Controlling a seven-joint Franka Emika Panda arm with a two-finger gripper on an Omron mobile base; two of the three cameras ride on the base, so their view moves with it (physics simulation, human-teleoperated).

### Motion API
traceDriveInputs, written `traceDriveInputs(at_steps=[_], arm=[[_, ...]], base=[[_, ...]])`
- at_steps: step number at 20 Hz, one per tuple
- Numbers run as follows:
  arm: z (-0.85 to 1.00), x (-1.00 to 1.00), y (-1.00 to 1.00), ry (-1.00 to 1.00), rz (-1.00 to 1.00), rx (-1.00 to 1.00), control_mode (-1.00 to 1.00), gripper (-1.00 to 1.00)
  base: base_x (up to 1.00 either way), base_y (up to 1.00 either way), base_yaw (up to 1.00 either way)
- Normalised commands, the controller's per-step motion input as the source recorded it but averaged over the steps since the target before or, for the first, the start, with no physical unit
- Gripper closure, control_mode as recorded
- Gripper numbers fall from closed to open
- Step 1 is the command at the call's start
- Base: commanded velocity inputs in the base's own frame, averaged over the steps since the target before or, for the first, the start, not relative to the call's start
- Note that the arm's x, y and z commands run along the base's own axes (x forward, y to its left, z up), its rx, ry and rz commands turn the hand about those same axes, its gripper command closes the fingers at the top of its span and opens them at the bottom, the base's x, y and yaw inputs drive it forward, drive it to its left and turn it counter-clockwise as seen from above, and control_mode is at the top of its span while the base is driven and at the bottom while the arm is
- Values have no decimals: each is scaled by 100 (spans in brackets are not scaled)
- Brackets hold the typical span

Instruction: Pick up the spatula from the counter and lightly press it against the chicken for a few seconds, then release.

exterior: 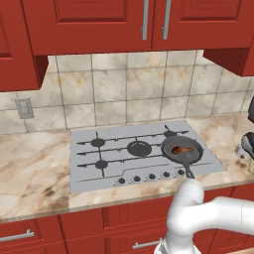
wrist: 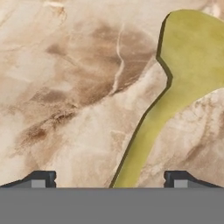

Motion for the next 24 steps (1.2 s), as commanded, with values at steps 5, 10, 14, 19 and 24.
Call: traceDriveInputs(at_steps=[5,10,14,19,24], arm=[[-63,0,-12,0,0,0,-100,100],[-51,-9,-7,0,0,0,-100,100],[-20,-16,0,-1,0,0,-100,100],[8,-17,3,-11,3,0,-100,100],[44,-28,10,-18,8,0,-100,100]], base=[[0,0,0],[0,0,0],[0,0,0],[0,0,0],[0,0,0]])
